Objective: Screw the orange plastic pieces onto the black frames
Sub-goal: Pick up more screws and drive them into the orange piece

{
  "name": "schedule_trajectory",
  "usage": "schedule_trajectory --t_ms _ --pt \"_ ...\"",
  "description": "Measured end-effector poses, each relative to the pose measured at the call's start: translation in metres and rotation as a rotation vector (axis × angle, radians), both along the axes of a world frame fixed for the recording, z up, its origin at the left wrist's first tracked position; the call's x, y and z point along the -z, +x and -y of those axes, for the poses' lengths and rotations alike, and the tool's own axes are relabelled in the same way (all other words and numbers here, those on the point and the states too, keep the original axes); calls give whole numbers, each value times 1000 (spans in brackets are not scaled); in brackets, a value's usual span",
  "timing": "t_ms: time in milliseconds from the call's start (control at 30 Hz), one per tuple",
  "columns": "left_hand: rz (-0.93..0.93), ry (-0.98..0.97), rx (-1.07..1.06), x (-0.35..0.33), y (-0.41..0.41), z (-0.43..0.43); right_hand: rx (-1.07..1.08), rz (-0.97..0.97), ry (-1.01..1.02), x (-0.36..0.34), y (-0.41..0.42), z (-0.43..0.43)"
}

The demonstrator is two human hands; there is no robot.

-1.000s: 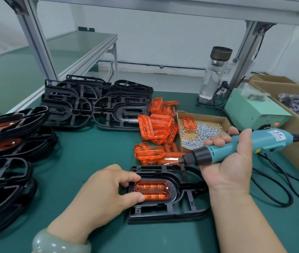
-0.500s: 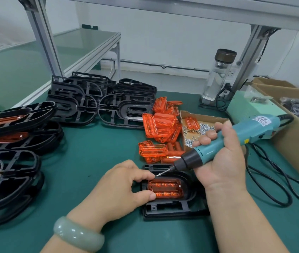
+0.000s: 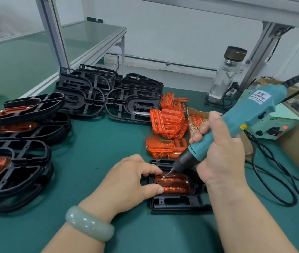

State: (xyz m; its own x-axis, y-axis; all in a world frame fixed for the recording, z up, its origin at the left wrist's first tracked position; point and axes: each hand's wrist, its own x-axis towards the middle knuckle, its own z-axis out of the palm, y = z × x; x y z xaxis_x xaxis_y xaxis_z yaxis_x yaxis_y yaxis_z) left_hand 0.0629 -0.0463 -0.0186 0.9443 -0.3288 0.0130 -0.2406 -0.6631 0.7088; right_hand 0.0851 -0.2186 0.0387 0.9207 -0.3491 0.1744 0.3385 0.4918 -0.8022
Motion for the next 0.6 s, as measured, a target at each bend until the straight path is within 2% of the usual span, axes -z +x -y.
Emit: schedule_trajectory --t_ms 600 --pt "13 18 -4 -2 -1 2 -46 13 -86 1 0 -9"
